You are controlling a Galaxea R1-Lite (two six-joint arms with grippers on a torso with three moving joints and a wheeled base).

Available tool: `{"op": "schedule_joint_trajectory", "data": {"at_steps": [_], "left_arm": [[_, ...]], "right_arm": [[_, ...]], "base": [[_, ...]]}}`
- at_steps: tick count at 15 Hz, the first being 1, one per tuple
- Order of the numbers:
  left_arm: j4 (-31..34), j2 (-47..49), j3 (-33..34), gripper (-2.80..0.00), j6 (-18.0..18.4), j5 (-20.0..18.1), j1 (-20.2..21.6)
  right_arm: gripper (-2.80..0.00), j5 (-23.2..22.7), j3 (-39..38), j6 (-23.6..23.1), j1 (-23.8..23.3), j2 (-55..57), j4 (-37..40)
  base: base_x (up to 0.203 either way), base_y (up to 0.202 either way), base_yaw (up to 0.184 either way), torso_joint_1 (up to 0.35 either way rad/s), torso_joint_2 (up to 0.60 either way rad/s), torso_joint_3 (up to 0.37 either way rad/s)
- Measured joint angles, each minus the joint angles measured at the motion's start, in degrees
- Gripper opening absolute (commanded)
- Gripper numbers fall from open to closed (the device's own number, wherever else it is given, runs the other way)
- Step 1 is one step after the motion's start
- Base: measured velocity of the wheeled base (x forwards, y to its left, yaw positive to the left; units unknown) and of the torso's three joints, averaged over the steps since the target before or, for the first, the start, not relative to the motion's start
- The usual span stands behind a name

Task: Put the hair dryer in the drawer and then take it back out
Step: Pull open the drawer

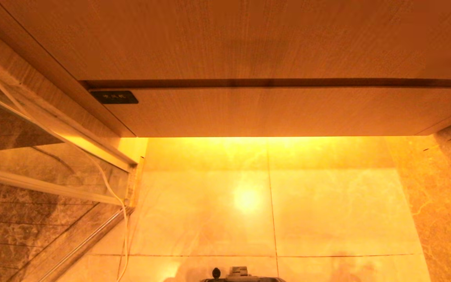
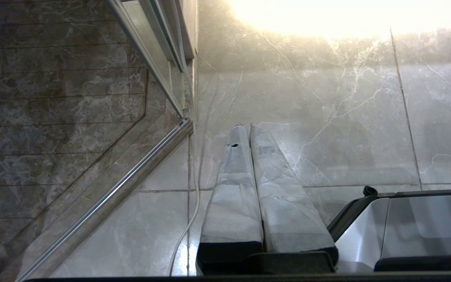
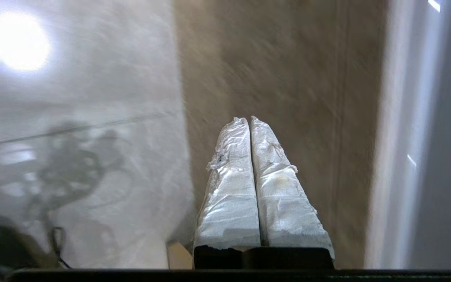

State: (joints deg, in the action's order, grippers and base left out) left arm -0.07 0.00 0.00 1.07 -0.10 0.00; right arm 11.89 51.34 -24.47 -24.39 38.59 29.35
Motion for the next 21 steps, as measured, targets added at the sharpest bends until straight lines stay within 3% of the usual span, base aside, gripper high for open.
{"op": "schedule_joint_trajectory", "data": {"at_steps": [3,6,13,17,21], "left_arm": [[0.0,0.0,0.0,-2.80,0.0,0.0,0.0],[0.0,0.0,0.0,-2.80,0.0,0.0,0.0],[0.0,0.0,0.0,-2.80,0.0,0.0,0.0],[0.0,0.0,0.0,-2.80,0.0,0.0,0.0],[0.0,0.0,0.0,-2.80,0.0,0.0,0.0]], "right_arm": [[-2.80,-4.2,-0.1,-0.4,8.5,2.7,-4.5],[-2.80,-7.9,-0.8,-5.2,14.0,3.9,-6.9],[-2.80,-8.7,-6.3,-6.3,15.2,2.1,-10.5],[-2.80,-5.0,-8.4,-5.9,15.2,1.7,-11.0],[-2.80,-4.8,-9.3,-6.0,15.1,1.2,-11.2]], "base": [[0.000,0.000,0.000,0.000,0.00,0.000],[0.000,0.000,0.000,0.000,0.00,0.000],[0.000,0.000,0.000,0.000,0.00,0.000],[0.000,0.000,0.000,0.000,0.00,0.000],[0.000,0.000,0.000,0.000,0.00,0.000]]}}
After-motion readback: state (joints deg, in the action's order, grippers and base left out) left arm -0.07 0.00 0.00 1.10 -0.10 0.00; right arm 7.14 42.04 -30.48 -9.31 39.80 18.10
